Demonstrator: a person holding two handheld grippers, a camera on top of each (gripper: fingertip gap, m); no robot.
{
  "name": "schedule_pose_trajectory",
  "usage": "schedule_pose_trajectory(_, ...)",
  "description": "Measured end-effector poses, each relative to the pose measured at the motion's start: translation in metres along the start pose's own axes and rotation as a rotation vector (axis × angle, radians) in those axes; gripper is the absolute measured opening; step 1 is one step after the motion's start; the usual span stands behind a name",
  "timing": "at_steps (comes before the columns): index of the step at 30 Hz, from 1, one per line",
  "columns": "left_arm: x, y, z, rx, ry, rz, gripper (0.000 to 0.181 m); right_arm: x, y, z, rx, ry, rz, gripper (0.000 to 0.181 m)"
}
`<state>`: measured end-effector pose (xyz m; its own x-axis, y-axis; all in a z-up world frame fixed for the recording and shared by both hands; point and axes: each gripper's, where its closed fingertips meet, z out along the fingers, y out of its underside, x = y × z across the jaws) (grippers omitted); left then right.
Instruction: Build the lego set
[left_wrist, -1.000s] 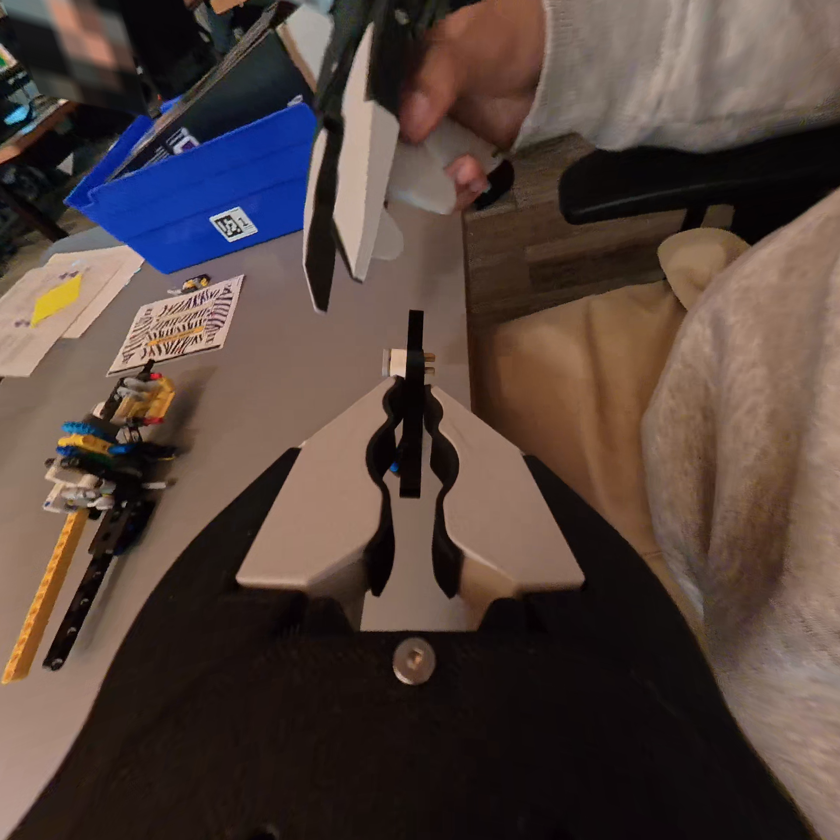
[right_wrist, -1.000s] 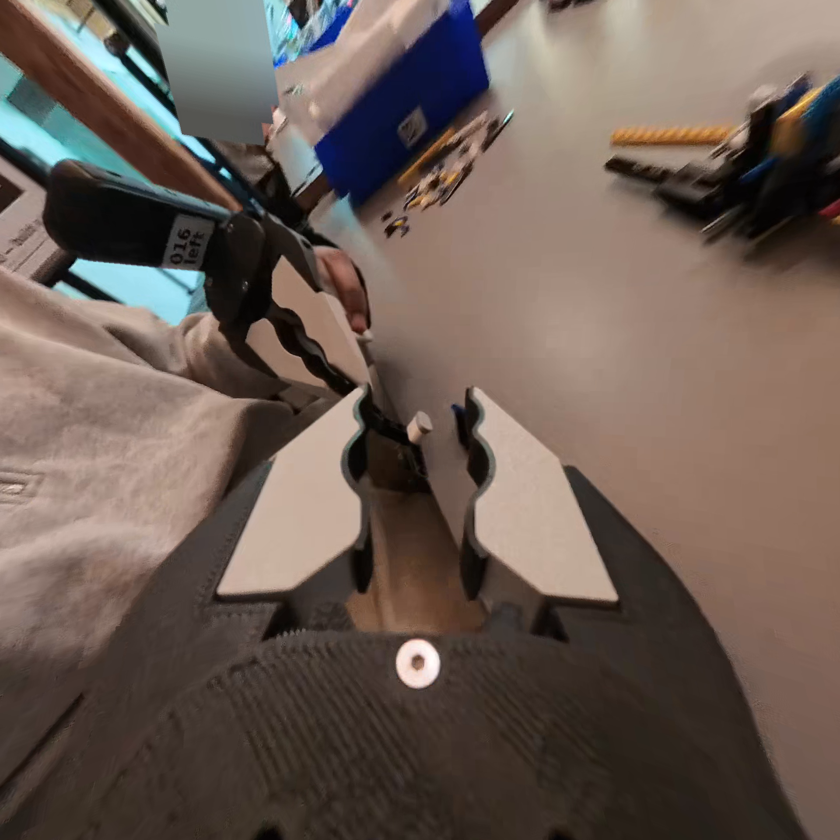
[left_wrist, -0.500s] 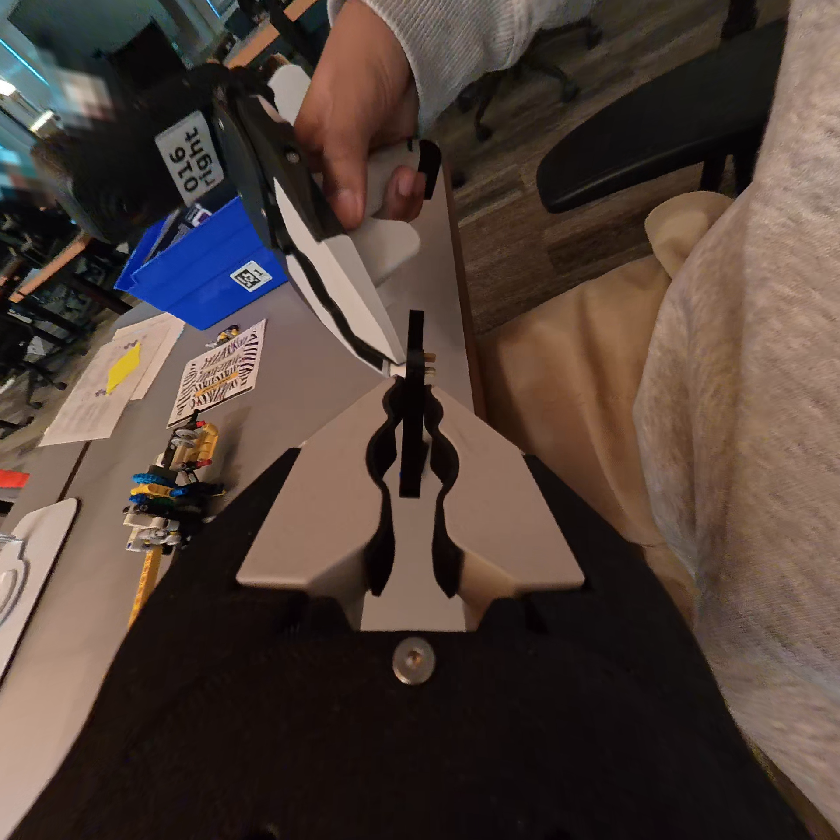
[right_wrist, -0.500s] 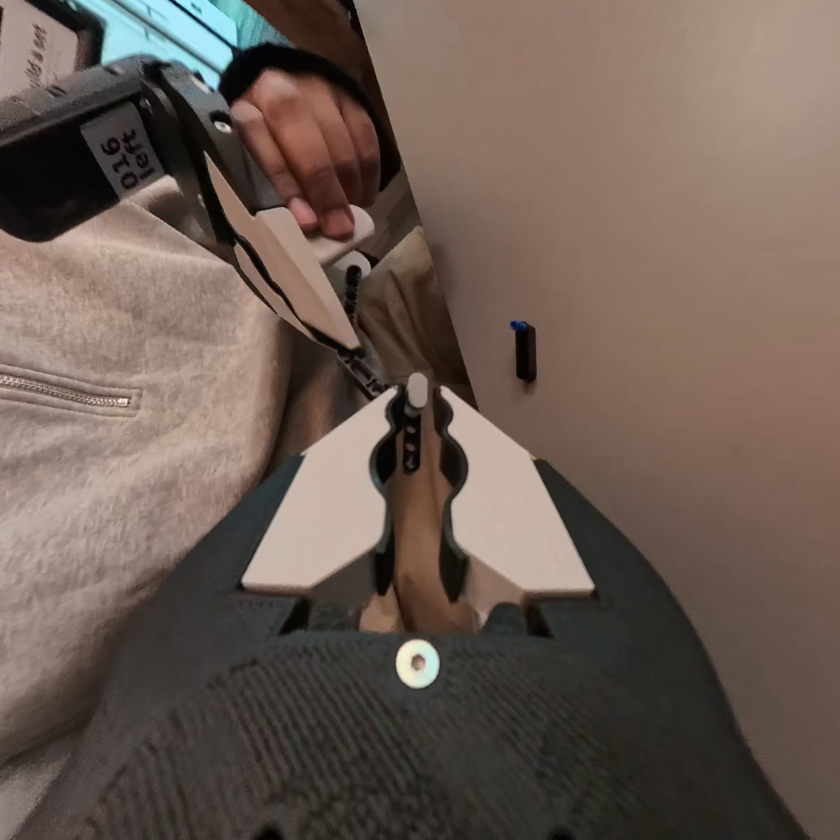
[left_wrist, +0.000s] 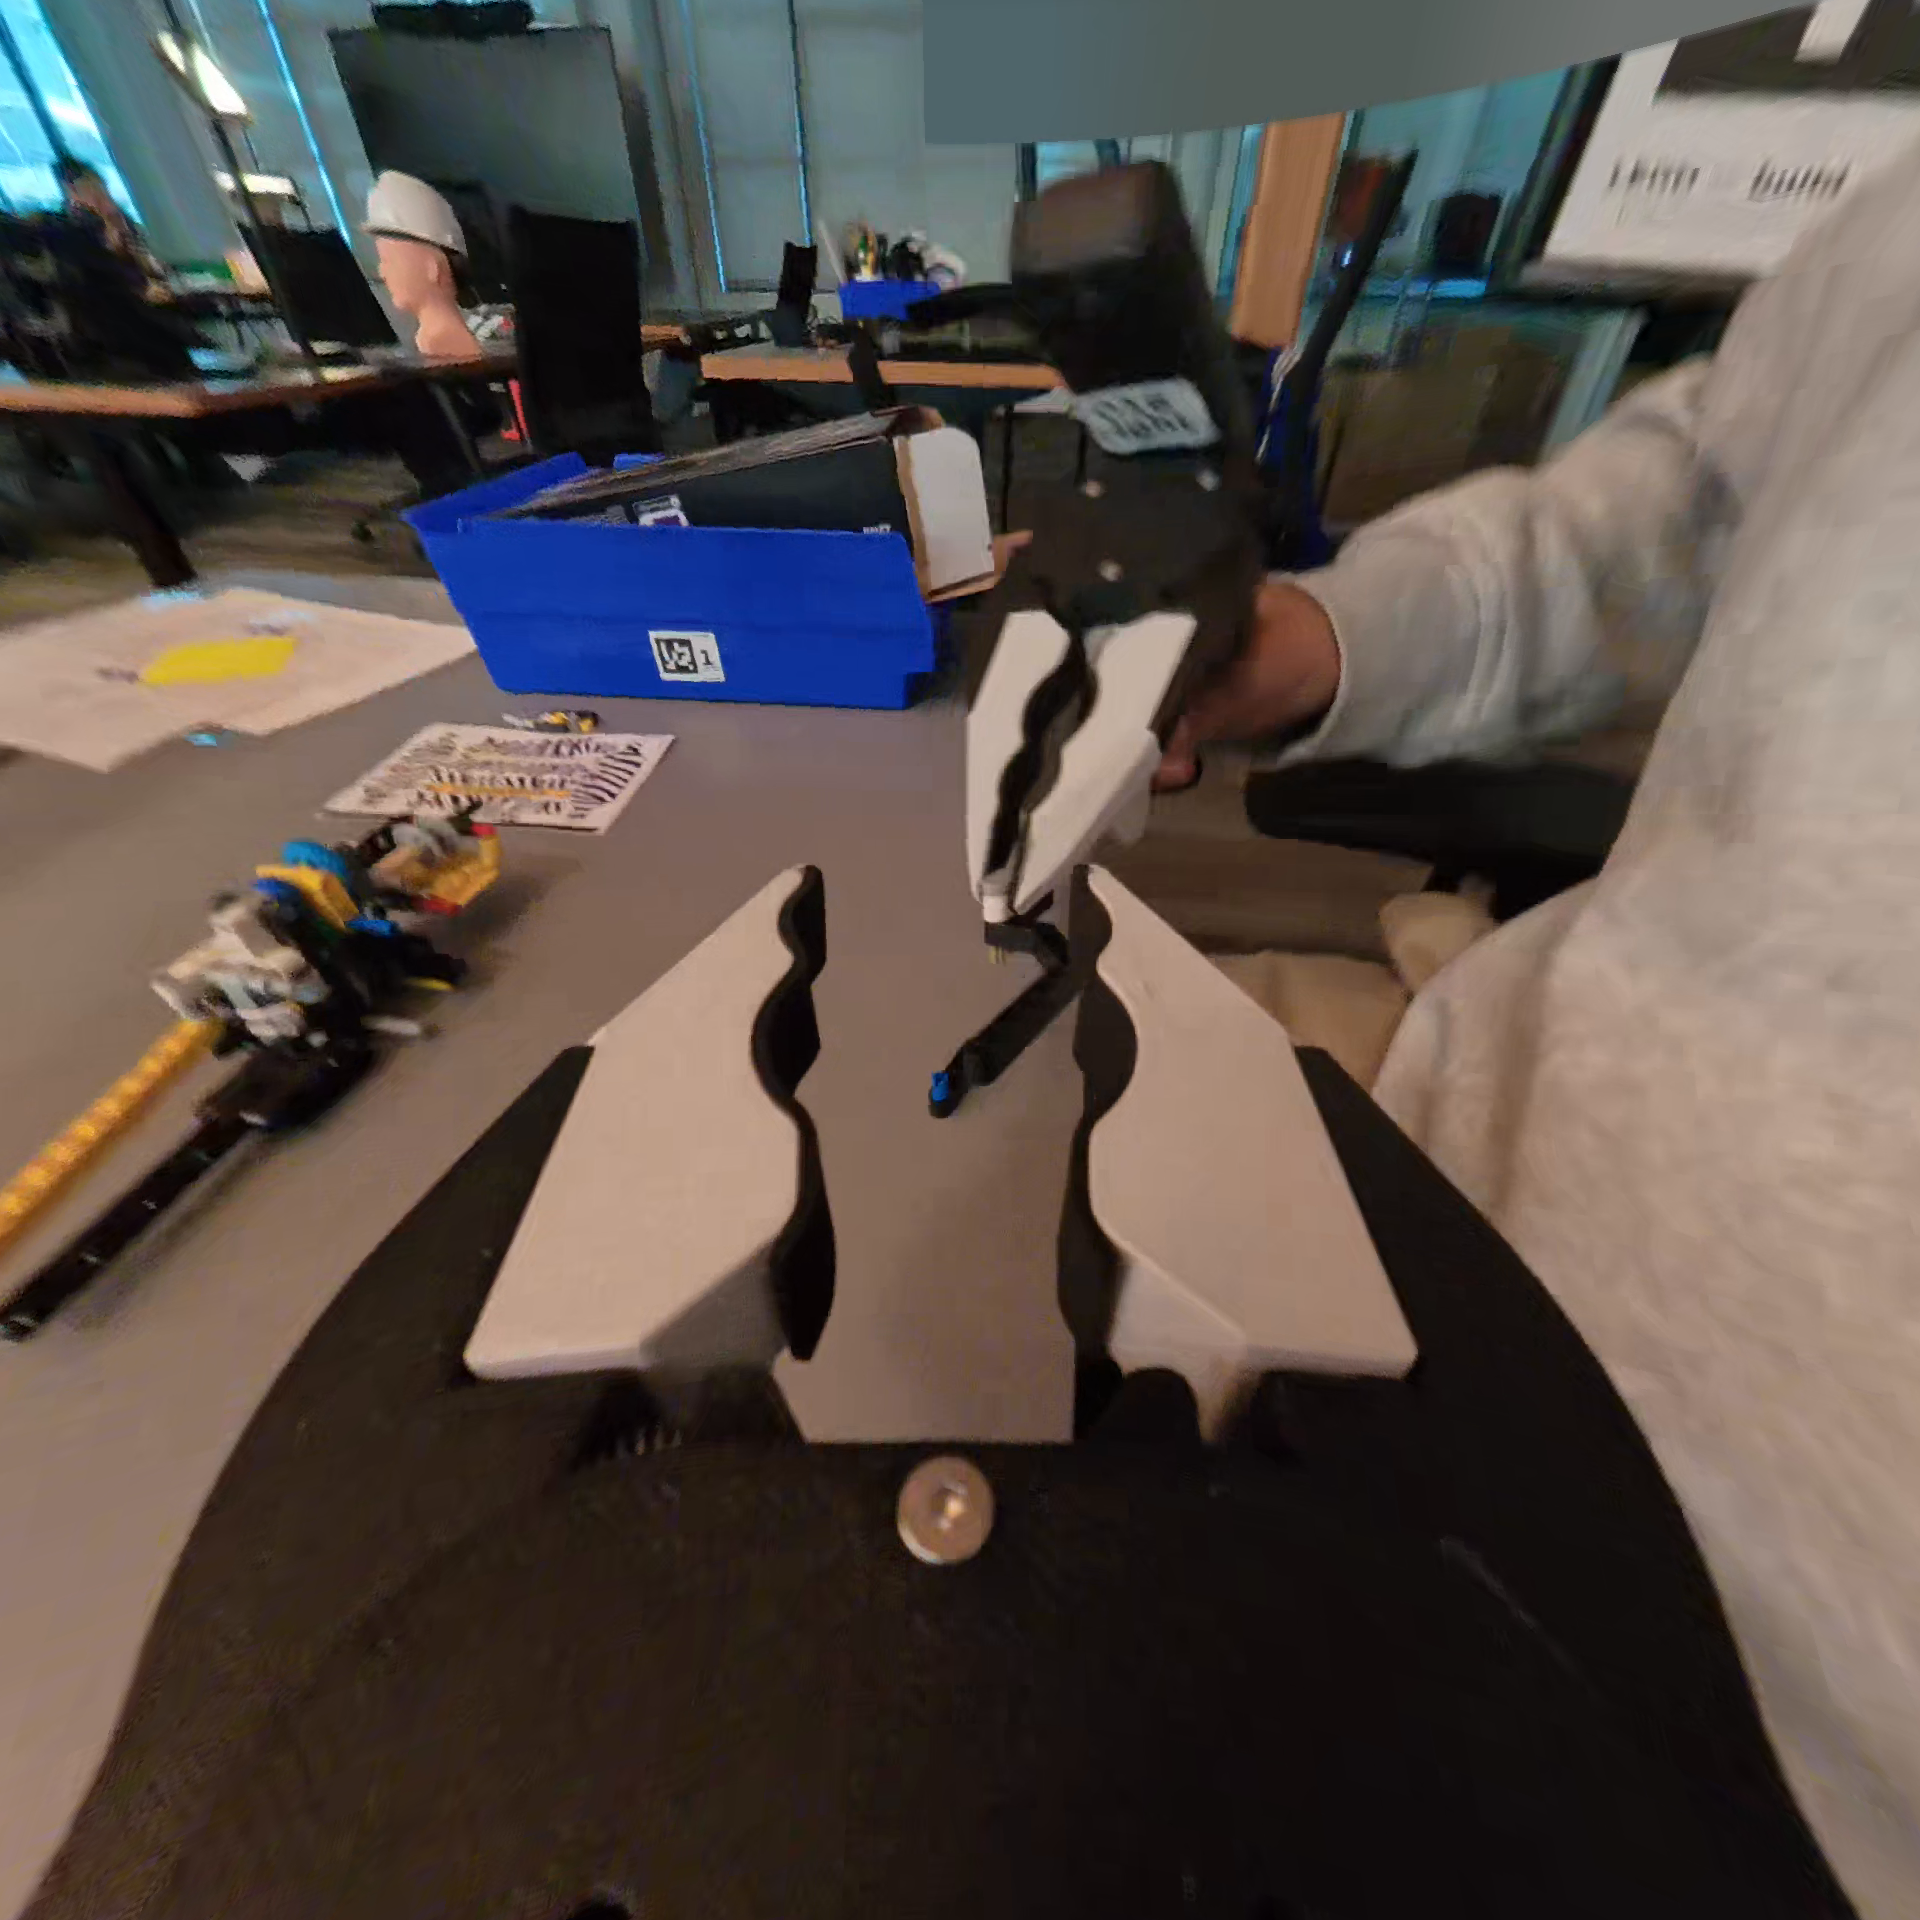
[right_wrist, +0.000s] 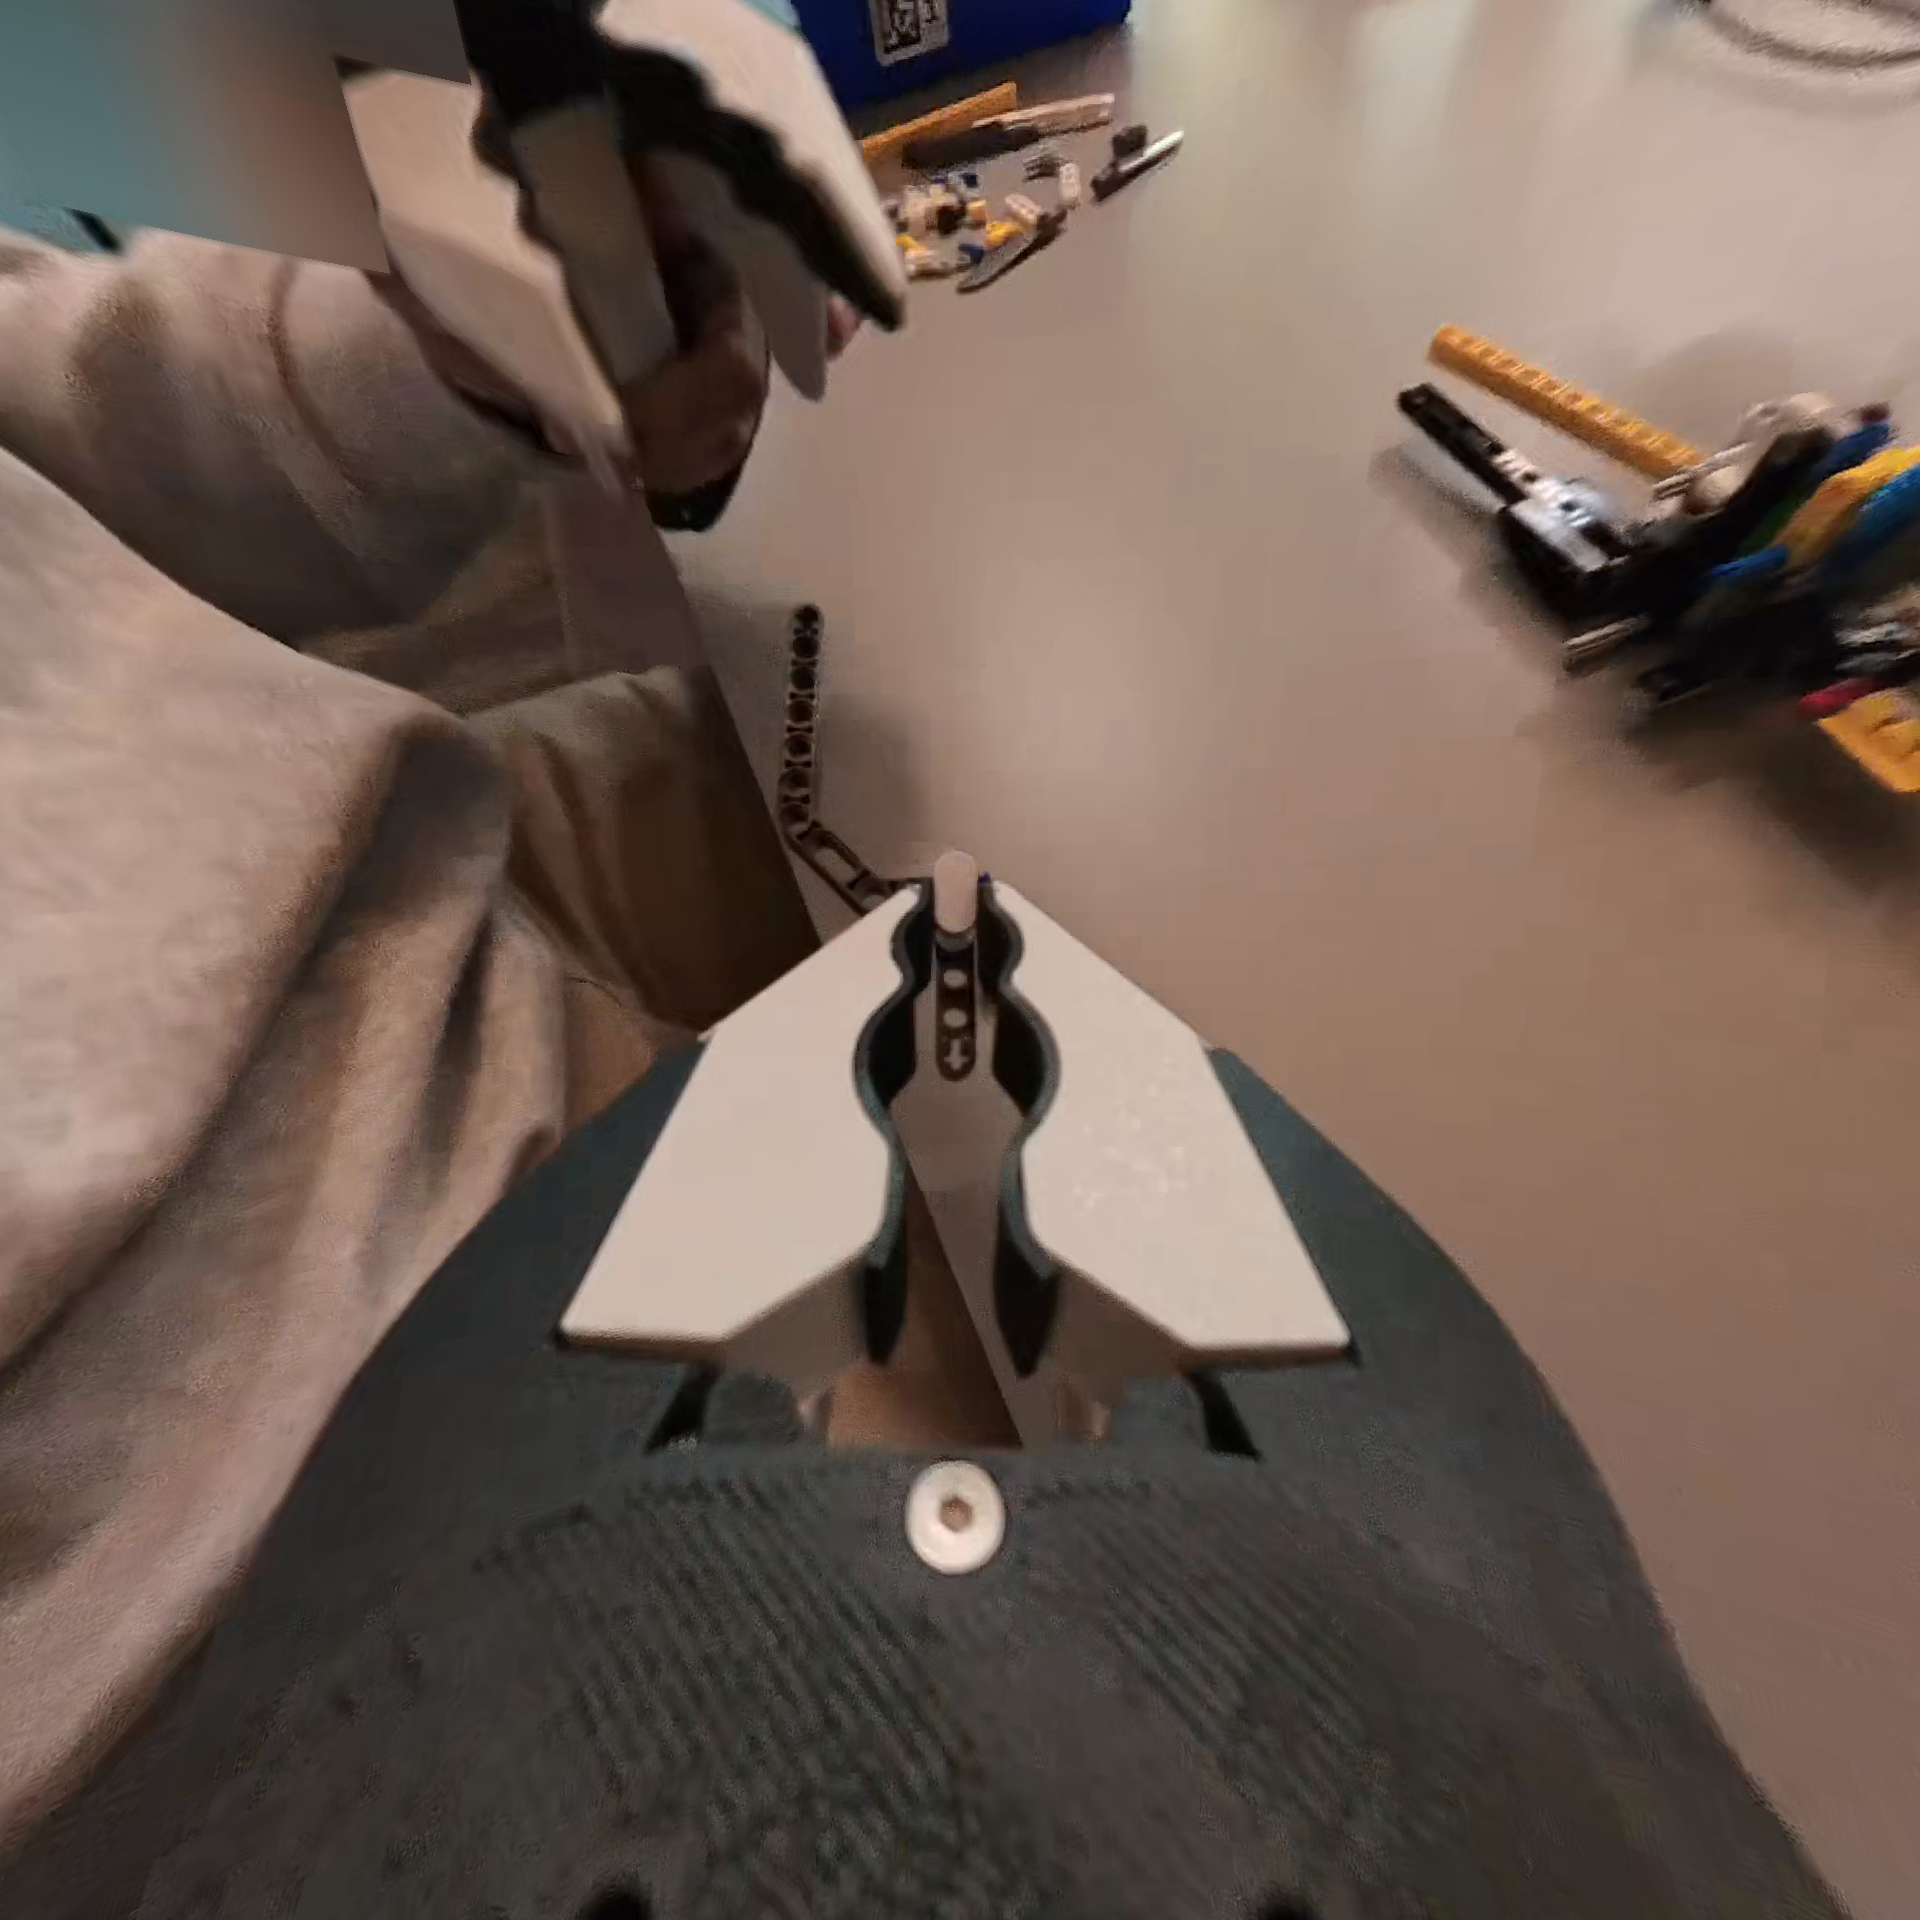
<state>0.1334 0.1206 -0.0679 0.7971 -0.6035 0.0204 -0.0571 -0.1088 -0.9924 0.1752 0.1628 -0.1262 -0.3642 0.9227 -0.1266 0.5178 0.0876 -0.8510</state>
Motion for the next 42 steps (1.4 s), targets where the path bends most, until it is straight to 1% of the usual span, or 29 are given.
schedule_pose_trajectory(1,-0.003,0.002,-0.002,0.001,0.01,-0.047,0.047,-0.001,0.002,0.0,0.008,0.041,-0.034,0.006)
schedule_pose_trajectory(4,-0.01,0.017,0.001,-0.044,0.021,-0.137,0.046,0.002,0.004,0.001,0.04,0.157,-0.087,0.006)
schedule_pose_trajectory(5,-0.011,0.023,0.004,-0.068,0.021,-0.162,0.046,0.002,0.006,0.004,0.041,0.171,-0.089,0.006)
schedule_pose_trajectory(8,-0.012,0.039,0.012,-0.15,0.033,-0.232,0.049,-0.002,0.01,0.014,0.058,0.138,-0.076,0.006)
schedule_pose_trajectory(9,-0.012,0.044,0.014,-0.174,0.043,-0.254,0.053,-0.002,0.012,0.016,0.053,0.14,-0.084,0.006)
schedule_pose_trajectory(11,-0.013,0.052,0.017,-0.22,0.058,-0.303,0.055,0.001,0.013,0.018,0.043,0.14,-0.12,0.006)
schedule_pose_trajectory(16,-0.015,0.069,0.021,-0.288,0.083,-0.395,0.06,0.001,0.014,0.023,-0.021,0.083,-0.172,0.006)
schedule_pose_trajectory(19,-0.014,0.071,0.022,-0.295,0.097,-0.417,0.06,0.001,0.02,0.028,-0.075,0.056,-0.192,0.006)
schedule_pose_trajectory(22,-0.015,0.071,0.022,-0.295,0.101,-0.427,0.059,0.001,0.022,0.03,-0.096,0.052,-0.21,0.006)
schedule_pose_trajectory(29,-0.017,0.071,0.021,-0.284,0.106,-0.463,0.055,0.004,0.023,0.031,-0.096,0.055,-0.19,0.006)
schedule_pose_trajectory(42,-0.012,0.075,0.027,-0.324,0.106,-0.452,0.054,0.007,0.024,0.03,-0.105,0.037,-0.189,0.006)
